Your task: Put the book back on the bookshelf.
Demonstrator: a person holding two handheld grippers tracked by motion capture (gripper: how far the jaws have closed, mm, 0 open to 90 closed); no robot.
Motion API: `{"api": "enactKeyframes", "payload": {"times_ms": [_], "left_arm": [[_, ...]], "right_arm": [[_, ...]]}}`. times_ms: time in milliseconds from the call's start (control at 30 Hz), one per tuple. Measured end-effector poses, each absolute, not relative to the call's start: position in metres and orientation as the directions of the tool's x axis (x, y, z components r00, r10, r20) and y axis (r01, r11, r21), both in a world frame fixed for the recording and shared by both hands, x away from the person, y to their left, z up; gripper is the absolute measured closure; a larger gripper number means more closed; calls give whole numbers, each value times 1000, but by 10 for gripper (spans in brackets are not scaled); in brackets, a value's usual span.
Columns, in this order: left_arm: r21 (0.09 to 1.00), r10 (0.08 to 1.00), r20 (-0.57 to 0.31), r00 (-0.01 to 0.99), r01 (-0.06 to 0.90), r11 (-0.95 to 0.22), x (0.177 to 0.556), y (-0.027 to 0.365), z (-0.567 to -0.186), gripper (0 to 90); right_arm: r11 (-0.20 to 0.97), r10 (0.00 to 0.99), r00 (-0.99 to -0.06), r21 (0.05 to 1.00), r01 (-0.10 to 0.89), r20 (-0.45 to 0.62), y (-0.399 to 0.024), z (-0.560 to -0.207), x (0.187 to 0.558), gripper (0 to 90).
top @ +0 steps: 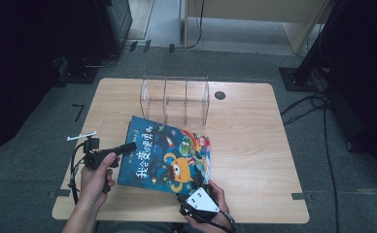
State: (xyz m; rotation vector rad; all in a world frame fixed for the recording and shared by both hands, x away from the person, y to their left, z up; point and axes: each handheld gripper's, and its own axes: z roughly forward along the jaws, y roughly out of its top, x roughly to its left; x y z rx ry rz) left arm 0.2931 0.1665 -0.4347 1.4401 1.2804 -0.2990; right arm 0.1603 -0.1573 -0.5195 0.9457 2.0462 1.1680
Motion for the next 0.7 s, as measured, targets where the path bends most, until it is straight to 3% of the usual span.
{"api": "enactKeyframes", "payload": {"times_ms": [100, 433, 633, 667, 700], "left_arm": [[553, 505, -764, 400, 810, 195, 289, 158, -432, 755], [542, 498, -773, 393, 817, 196, 290, 155, -435, 771], [546, 502, -768, 398, 816, 188, 290, 154, -435, 767], [545, 505, -767, 396, 817, 188, 289, 153, -436, 767], [547, 513, -763, 394, 816, 187, 290, 153, -437, 758]], "right_arm": [[306, 837, -541, 895, 324, -90, -158, -519, 166, 155], [352, 879, -441, 872, 341, -182, -143, -520, 170, 90], [367, 886, -411, 866, 341, -214, -137, -521, 173, 86], [363, 889, -407, 866, 344, -211, -138, -521, 174, 103], [365, 886, -410, 871, 330, -216, -138, -521, 172, 177]]}}
